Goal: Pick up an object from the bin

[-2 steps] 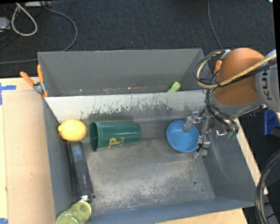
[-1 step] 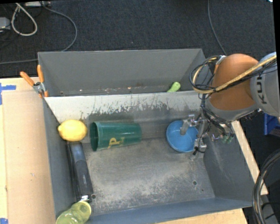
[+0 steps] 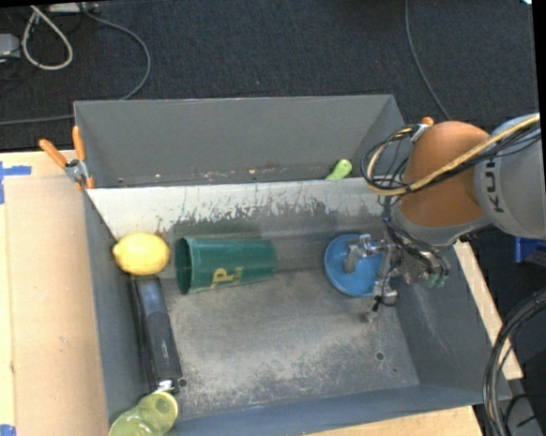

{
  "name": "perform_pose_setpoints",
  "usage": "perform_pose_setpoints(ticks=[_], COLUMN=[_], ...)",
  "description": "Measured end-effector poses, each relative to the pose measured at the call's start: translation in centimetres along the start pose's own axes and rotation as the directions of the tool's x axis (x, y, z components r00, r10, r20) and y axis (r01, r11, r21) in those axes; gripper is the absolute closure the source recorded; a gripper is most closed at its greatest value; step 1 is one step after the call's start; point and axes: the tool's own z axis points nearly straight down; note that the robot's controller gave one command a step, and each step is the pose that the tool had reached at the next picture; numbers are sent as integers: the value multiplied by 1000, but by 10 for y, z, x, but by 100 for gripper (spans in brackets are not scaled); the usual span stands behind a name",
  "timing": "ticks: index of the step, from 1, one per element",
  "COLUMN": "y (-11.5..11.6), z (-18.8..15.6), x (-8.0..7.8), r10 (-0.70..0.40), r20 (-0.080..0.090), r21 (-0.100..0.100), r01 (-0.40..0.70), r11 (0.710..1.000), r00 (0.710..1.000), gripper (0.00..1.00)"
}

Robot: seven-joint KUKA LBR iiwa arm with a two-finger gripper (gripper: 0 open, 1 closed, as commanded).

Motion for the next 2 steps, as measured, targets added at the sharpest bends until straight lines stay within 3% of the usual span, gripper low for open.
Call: perform_pose_setpoints(ticks=[1,2], y=[21,-1], z=[9,9], x=[4,-4], r10=[41,58], r20=[9,4], r21=[2,1], r01=[-41,-58], r11=[999,998], r00=[999,998], gripper=[0,100])
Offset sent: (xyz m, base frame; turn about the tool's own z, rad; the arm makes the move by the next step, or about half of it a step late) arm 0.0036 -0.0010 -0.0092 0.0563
